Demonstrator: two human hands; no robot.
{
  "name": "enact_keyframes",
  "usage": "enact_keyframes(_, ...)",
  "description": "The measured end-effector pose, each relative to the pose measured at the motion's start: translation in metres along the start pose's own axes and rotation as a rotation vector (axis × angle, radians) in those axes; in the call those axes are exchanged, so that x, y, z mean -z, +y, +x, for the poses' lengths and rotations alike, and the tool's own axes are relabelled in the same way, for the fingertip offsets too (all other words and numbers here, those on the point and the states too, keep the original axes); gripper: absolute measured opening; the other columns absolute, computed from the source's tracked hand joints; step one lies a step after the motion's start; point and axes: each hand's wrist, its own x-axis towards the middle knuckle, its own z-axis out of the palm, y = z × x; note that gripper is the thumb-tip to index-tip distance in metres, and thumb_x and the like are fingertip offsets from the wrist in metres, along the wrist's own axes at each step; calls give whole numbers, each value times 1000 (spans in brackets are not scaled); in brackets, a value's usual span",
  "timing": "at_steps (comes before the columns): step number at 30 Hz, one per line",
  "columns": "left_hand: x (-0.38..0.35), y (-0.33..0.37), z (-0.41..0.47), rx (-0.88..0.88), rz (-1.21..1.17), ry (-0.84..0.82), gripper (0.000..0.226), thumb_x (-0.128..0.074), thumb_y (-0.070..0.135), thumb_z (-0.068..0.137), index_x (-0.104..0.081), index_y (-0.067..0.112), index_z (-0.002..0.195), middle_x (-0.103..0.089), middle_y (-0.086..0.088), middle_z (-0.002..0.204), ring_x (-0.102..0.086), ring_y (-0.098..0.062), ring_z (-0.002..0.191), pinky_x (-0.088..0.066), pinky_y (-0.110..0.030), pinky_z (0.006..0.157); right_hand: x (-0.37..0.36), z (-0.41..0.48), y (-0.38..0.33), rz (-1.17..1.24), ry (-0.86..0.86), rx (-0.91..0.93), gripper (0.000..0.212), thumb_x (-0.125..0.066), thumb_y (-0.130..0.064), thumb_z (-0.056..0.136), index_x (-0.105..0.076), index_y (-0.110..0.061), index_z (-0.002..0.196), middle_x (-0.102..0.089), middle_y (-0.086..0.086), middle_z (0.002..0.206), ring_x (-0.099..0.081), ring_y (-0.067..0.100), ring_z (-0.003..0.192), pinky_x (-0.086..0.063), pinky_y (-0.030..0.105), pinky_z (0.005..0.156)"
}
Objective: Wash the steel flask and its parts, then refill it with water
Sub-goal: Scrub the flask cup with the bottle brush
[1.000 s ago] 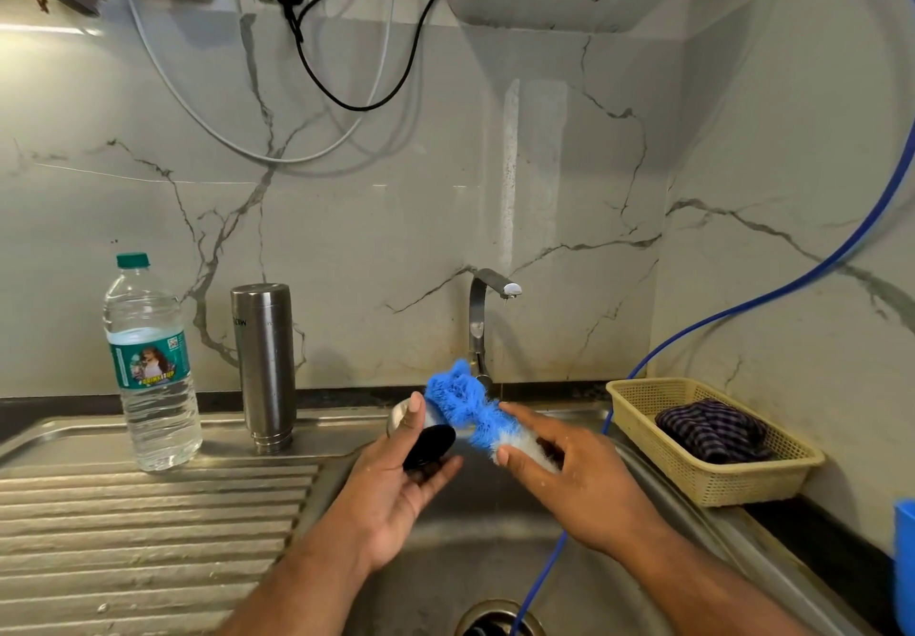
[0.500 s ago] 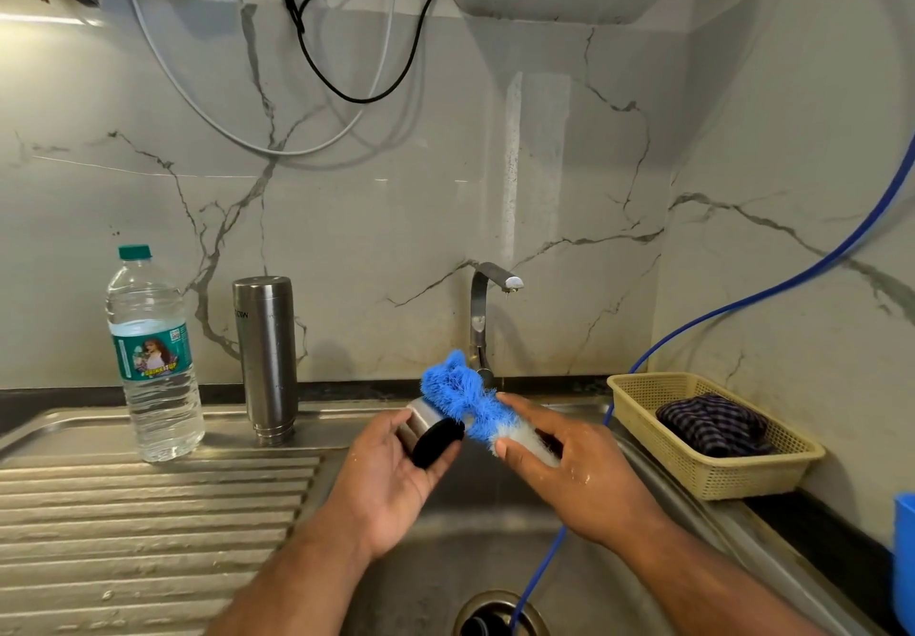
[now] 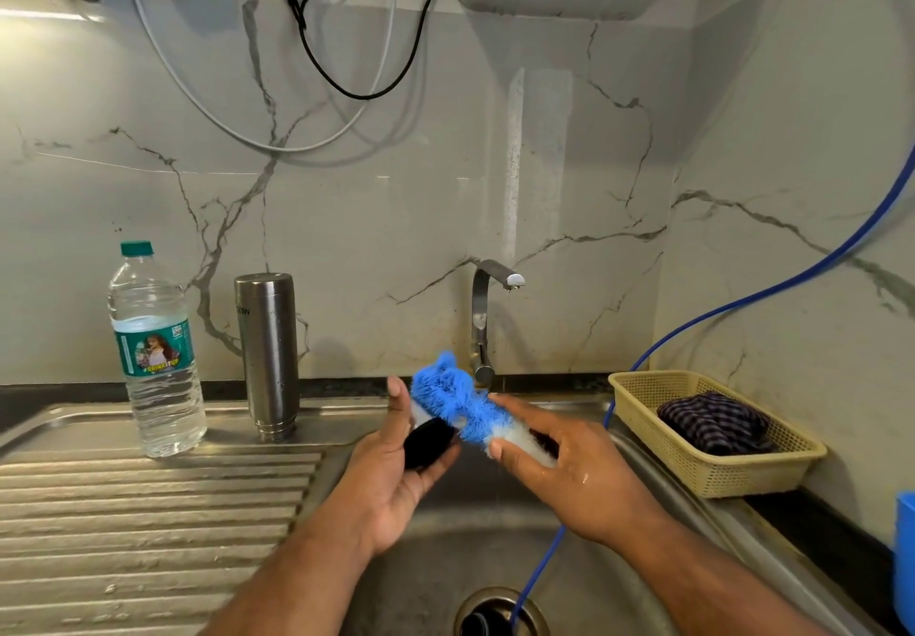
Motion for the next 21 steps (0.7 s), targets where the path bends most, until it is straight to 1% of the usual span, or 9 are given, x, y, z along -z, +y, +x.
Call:
enact_keyframes(1, -1, 1, -1, 7, -26, -22, 58, -61, 49, 87, -63, 4, 124, -72, -20, 120, -67, -32, 118, -49, -47, 105, 0, 0, 2, -6, 13, -9, 53, -68, -48, 94, -52, -47, 145, -64, -32, 116, -57, -20, 104, -44, 2, 78)
enact_keyframes(3, -1, 0, -1, -16, 43, -39, 46, -70, 27, 86, -62, 7, 127, -70, -20, 125, -66, -31, 119, -50, -45, 105, 3, 1, 5, -2, 37, -16, 54, -68, -50, 93, -50, -51, 144, -62, -36, 116, -55, -22, 106, -43, -1, 78)
enact_keyframes(6, 10, -5, 5, -219, 599, 44, 80, -87, 7, 73, -51, 36, 138, -66, -4, 123, -67, -20, 110, -56, -39, 98, 14, 4, 3, 71, 90, -28, 54, -68, -49, 94, -47, -59, 142, -57, -38, 123, -53, -24, 108, -43, -2, 79)
enact_keyframes(8, 15, -7, 8, -323, 805, 39, 93, -90, 2, 68, -46, 47, 137, -65, 5, 120, -69, -14, 105, -59, -34, 93, 16, 4, 0, 119, 59, -1, 52, -69, -43, 95, -50, -56, 142, -58, -36, 126, -54, -21, 112, -44, 0, 83)
enact_keyframes(12, 16, -9, 10, -362, 809, 4, 98, -89, 2, 69, -41, 46, 142, -68, 10, 122, -68, -3, 108, -57, -31, 95, 7, 1, 0, 59, -113, 42, 50, -68, -46, 95, -50, -58, 141, -61, -33, 133, -56, -14, 118, -47, 13, 97)
enact_keyframes(14, 18, -7, 12, -363, 776, -1, 102, -88, 0, 70, -38, 47, 145, -65, 14, 127, -67, -4, 111, -56, -32, 97, 7, 3, 3, 32, -140, 17, 49, -65, -51, 96, -46, -65, 139, -61, -31, 132, -58, -11, 116, -49, 17, 96)
enact_keyframes(17, 22, -5, 13, -352, 774, -8, 104, -85, -6, 70, -36, 48, 146, -60, 12, 133, -67, -9, 112, -58, -34, 96, 8, 5, 5, 5, -101, -23, 47, -62, -53, 96, -45, -67, 138, -64, -29, 126, -58, -14, 109, -47, 9, 87)
enact_keyframes(19, 22, -7, 13, -350, 791, -27, 97, -87, -3, 70, -42, 46, 141, -64, 8, 129, -67, -8, 112, -56, -38, 100, 4, 2, 3, 51, -144, -2, 49, -65, -50, 96, -47, -62, 140, -62, -30, 131, -56, -15, 115, -46, 11, 96)
enact_keyframes(21, 22, -10, 10, -362, 806, -34, 87, -89, 5, 71, -47, 45, 137, -65, 8, 126, -64, -8, 115, -53, -40, 103, 3, 1, -2, 54, -242, 18, 49, -69, -44, 95, -52, -58, 139, -62, -33, 130, -57, -15, 114, -46, 9, 93)
